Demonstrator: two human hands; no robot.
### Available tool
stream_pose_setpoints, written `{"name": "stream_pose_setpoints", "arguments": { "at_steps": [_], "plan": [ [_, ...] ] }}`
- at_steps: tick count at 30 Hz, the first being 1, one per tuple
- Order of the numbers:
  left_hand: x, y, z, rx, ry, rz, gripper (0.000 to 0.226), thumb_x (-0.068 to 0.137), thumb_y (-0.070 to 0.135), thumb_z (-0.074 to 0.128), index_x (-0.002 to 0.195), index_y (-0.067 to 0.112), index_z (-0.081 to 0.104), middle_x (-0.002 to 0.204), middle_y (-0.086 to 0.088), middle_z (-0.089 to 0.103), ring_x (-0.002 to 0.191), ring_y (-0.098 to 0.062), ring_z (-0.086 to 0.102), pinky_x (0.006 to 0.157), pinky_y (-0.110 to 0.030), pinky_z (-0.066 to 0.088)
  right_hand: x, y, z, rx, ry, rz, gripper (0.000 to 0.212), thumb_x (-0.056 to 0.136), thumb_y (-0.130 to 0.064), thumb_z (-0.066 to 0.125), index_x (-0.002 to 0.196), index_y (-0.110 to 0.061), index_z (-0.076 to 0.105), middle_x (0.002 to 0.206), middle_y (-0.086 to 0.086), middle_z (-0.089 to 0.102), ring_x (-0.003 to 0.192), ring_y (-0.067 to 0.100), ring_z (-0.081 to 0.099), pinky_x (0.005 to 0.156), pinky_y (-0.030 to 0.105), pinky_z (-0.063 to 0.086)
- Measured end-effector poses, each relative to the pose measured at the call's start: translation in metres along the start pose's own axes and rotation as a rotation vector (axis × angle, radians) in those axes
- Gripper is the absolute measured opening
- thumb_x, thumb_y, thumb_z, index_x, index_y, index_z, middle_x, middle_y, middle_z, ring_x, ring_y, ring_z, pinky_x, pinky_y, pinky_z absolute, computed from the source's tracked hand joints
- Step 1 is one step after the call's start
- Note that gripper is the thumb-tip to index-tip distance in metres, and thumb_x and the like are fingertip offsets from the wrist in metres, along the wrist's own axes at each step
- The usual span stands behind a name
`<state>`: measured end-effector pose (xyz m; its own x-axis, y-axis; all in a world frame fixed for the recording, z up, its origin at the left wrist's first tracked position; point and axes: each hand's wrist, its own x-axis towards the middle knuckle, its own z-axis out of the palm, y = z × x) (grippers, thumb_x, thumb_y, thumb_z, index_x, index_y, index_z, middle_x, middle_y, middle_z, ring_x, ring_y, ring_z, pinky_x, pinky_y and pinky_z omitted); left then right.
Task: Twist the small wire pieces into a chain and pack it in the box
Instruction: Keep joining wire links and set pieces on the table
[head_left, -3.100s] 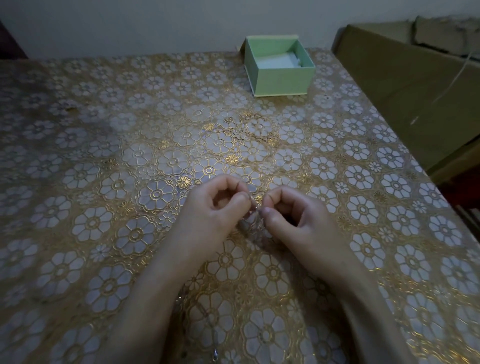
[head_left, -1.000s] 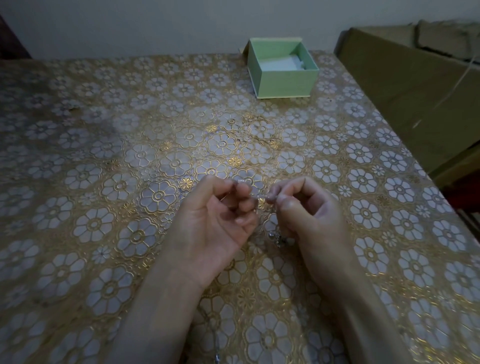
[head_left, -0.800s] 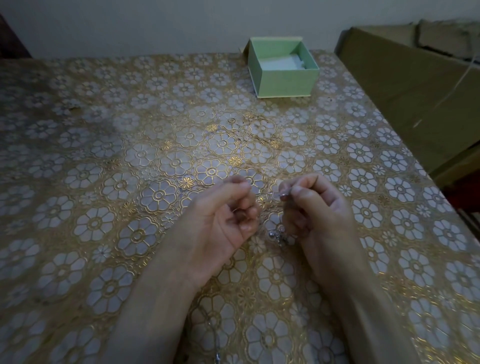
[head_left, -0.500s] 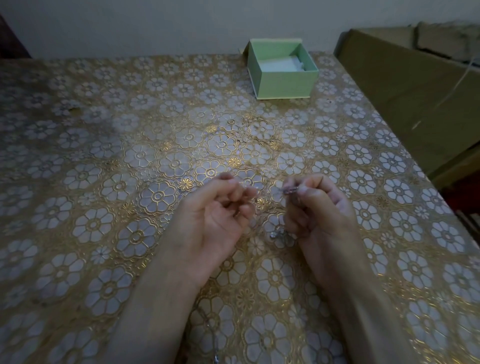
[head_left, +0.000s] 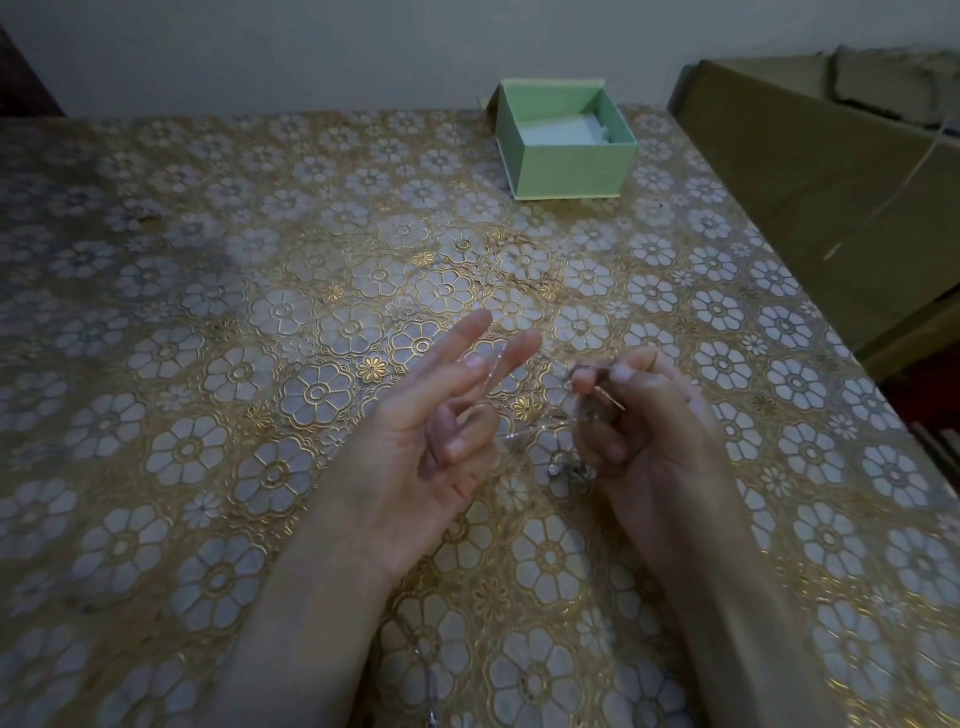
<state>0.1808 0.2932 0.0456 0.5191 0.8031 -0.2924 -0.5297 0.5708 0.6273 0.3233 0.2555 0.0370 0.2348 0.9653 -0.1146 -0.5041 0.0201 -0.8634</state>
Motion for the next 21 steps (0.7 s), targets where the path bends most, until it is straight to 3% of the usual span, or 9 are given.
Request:
{"name": "stream_pose_setpoints", "arguments": {
  "at_steps": [3,5,9,11,14,17,21],
  "plan": [
    [0.0,0.003,-0.003,0.008,0.007,0.042,0.036,0.069,0.014,0.062,0.105,0.017,0.063,0.088,0.003,0.069,0.036,-0.002,0.033,0.035,-0.011,0.026,0.0,0.001,-0.001,-0.097,0.043,-0.065,0.008,0.077,-0.016,0.05,0.071,-0.019,0.046,0.058,-0.001,0.061,0.05,0.008,0.044,0.046,0.016,0.032],
    [0.0,0.006,-0.004,-0.015,0.045,0.072,0.024,0.073,0.012,0.062,0.096,0.018,0.064,0.073,0.005,0.063,0.041,-0.003,0.037,0.043,-0.013,0.034,0.001,0.003,-0.003,-0.112,0.065,-0.098,0.005,0.079,-0.017,0.049,0.074,-0.017,0.046,0.056,0.0,0.062,0.064,0.012,0.059,0.052,0.018,0.042],
    [0.0,0.012,-0.008,0.013,0.157,0.145,0.018,0.074,0.016,0.053,0.09,0.018,0.06,0.062,0.007,0.056,0.052,-0.006,0.05,0.078,-0.027,0.042,0.003,0.001,-0.004,-0.029,0.104,-0.109,0.012,0.088,-0.009,0.049,0.078,-0.014,0.044,0.055,0.001,0.062,0.084,0.017,0.067,0.074,0.026,0.053],
    [-0.001,0.015,-0.009,0.088,0.19,0.191,0.018,0.073,0.016,0.053,0.09,0.017,0.06,0.059,0.006,0.056,0.052,-0.007,0.053,0.086,-0.032,0.045,0.003,-0.001,-0.005,-0.009,0.134,-0.111,0.016,0.093,-0.007,0.045,0.078,-0.014,0.044,0.053,0.0,0.059,0.088,0.016,0.066,0.082,0.028,0.052],
    [-0.003,0.018,-0.01,0.104,0.201,0.236,0.017,0.073,0.015,0.053,0.088,0.017,0.06,0.061,0.006,0.057,0.047,-0.004,0.05,0.068,-0.024,0.056,0.004,-0.004,-0.008,0.004,0.179,-0.103,0.019,0.095,-0.005,0.038,0.08,-0.014,0.043,0.051,-0.001,0.056,0.083,0.012,0.066,0.081,0.027,0.052],
    [-0.004,0.021,-0.011,0.141,0.221,0.288,0.02,0.072,0.014,0.053,0.089,0.019,0.061,0.069,0.006,0.061,0.047,-0.003,0.045,0.045,-0.015,0.044,0.007,-0.006,-0.01,0.063,0.202,-0.086,0.019,0.095,-0.005,0.038,0.079,-0.015,0.043,0.054,-0.001,0.058,0.068,0.011,0.063,0.074,0.025,0.053],
    [-0.005,0.024,-0.015,0.235,0.247,0.339,0.019,0.073,0.013,0.054,0.089,0.019,0.063,0.078,0.004,0.065,0.051,-0.005,0.046,0.038,-0.014,0.032,0.011,-0.007,-0.011,0.257,0.213,-0.036,0.023,0.094,-0.007,0.037,0.074,-0.016,0.043,0.052,-0.002,0.054,0.054,0.012,0.058,0.059,0.021,0.052]
  ]
}}
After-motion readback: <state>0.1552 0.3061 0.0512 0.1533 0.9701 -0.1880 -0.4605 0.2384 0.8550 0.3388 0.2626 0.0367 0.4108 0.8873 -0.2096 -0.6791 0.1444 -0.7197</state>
